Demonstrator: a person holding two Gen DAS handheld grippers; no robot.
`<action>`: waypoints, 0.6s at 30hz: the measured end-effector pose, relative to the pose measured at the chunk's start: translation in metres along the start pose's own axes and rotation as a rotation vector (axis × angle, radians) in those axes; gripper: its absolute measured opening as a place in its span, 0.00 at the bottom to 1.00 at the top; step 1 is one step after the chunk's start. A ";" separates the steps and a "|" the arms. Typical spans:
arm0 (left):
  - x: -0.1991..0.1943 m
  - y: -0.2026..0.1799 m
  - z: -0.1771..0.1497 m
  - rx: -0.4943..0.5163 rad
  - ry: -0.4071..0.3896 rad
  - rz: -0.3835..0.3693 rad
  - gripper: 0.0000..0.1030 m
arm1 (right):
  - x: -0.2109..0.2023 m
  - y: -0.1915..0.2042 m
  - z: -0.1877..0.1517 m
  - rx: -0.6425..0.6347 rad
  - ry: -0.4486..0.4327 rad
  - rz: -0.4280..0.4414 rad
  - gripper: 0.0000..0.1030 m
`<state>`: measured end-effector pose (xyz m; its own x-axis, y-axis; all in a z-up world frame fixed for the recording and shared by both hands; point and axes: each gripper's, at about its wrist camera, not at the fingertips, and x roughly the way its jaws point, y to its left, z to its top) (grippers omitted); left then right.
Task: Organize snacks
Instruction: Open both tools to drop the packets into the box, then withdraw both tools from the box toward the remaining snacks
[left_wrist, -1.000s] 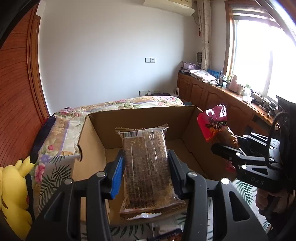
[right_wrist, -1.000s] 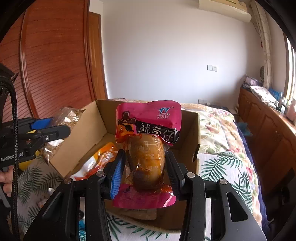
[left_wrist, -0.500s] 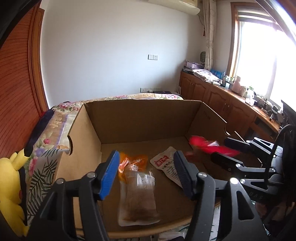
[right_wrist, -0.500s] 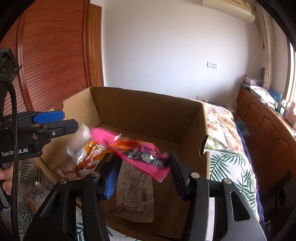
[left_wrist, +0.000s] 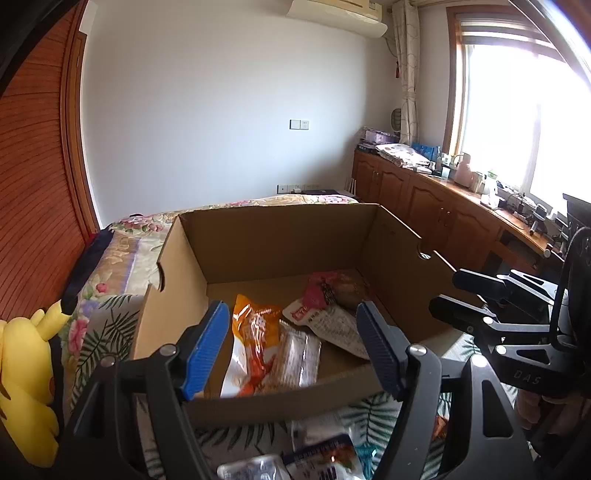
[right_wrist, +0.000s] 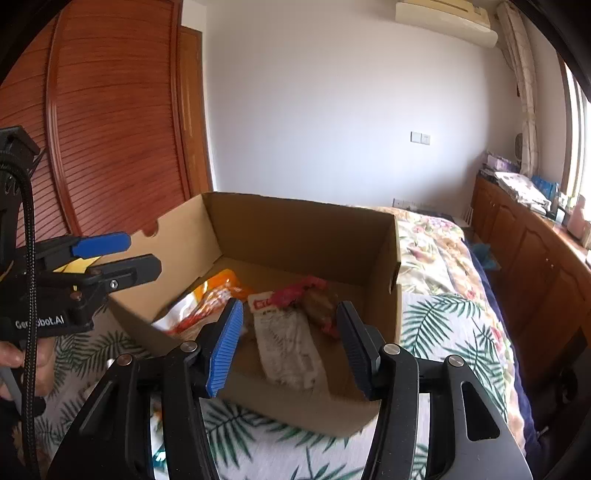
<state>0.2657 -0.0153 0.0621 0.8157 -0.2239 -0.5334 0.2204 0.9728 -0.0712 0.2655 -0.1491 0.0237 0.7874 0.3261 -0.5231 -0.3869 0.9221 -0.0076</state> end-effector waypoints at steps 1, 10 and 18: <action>-0.004 0.000 -0.001 0.003 -0.002 0.001 0.70 | -0.005 0.001 -0.002 0.001 -0.003 0.001 0.53; -0.041 -0.005 -0.024 0.021 -0.010 0.015 0.71 | -0.041 0.007 -0.022 0.021 -0.017 -0.003 0.54; -0.051 -0.008 -0.065 0.021 0.035 0.027 0.71 | -0.056 0.018 -0.055 0.045 0.006 0.004 0.54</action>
<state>0.1877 -0.0078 0.0353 0.8024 -0.1951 -0.5640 0.2104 0.9768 -0.0386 0.1878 -0.1622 0.0058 0.7830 0.3284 -0.5282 -0.3675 0.9294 0.0331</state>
